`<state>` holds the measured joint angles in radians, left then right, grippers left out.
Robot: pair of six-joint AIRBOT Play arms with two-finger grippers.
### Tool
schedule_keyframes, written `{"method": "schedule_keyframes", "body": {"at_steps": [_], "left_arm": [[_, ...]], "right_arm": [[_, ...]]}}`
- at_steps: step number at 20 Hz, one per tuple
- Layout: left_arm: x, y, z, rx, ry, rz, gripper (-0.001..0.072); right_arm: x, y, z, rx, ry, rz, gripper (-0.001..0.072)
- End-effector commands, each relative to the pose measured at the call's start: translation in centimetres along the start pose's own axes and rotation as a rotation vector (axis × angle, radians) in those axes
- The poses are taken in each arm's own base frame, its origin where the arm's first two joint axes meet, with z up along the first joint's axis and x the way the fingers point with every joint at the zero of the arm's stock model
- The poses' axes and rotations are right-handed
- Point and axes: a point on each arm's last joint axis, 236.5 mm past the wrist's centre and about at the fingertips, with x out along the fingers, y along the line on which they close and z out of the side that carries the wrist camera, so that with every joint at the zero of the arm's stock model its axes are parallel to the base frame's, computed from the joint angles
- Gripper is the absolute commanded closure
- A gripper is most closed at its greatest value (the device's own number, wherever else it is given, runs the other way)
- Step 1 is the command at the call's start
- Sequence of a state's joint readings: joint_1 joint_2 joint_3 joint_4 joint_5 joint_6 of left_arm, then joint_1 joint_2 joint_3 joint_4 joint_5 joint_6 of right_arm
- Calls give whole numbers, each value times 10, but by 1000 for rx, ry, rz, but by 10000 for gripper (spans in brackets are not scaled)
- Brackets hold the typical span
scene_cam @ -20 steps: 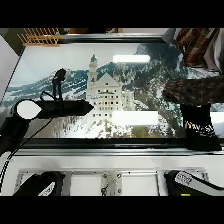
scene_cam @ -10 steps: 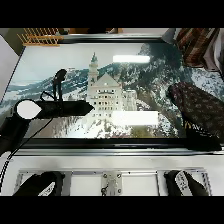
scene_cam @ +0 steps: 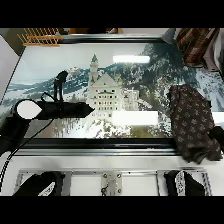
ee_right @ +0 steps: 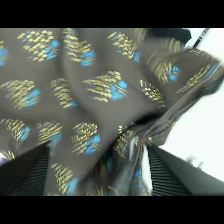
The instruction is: Fold the clothes and pants, and hang the long-sleeved shirts on hangers.
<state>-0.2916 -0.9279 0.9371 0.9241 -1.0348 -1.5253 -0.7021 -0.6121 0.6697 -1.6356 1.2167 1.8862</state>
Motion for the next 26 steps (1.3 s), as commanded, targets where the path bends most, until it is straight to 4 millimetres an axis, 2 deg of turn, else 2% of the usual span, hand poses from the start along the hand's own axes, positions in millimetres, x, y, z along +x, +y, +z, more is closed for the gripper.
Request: {"method": "schedule_keyframes", "body": {"at_steps": [1,3,4,6,7,8,9,10,11,14,16,18,19,20,21,26], "left_arm": [[0,0,-2,5,10,0,695],[0,0,-2,12,10,0,694],[0,0,-3,12,10,0,695],[0,0,-2,12,9,0,695],[0,0,-2,12,9,-1,695],[0,0,-2,12,9,0,694],[0,0,-2,11,8,0,694],[0,0,-2,11,8,0,695],[0,0,-2,12,7,0,694],[0,0,-2,11,8,-1,695],[0,0,-2,11,7,-1,694],[0,0,-2,11,8,-1,694],[0,0,-2,11,8,-1,695],[0,0,-2,11,8,-1,695],[0,0,-2,11,9,-1,695],[0,-2,-2,6,8,-9,695]], "right_arm": [[-17,-14,19,-175,-65,-62,50],[-58,-1,63,-240,-220,-31,50],[-82,21,77,-247,-281,52,50],[-125,92,77,-301,-355,334,50],[-143,130,63,-355,-358,492,50],[-159,167,39,-427,-325,650,50],[-171,194,16,-483,-281,774,50],[-179,215,-10,-536,-227,868,51],[-180,227,-32,-588,-175,915,51],[-168,245,-86,-765,-58,934,52],[-163,254,-107,-831,-3,943,53],[-157,259,-117,-854,37,942,69],[-154,260,-118,-854,49,937,265],[-151,260,-118,-854,55,933,525],[-149,261,-117,-855,57,928,701],[-148,259,-120,-862,74,923,703]]}}
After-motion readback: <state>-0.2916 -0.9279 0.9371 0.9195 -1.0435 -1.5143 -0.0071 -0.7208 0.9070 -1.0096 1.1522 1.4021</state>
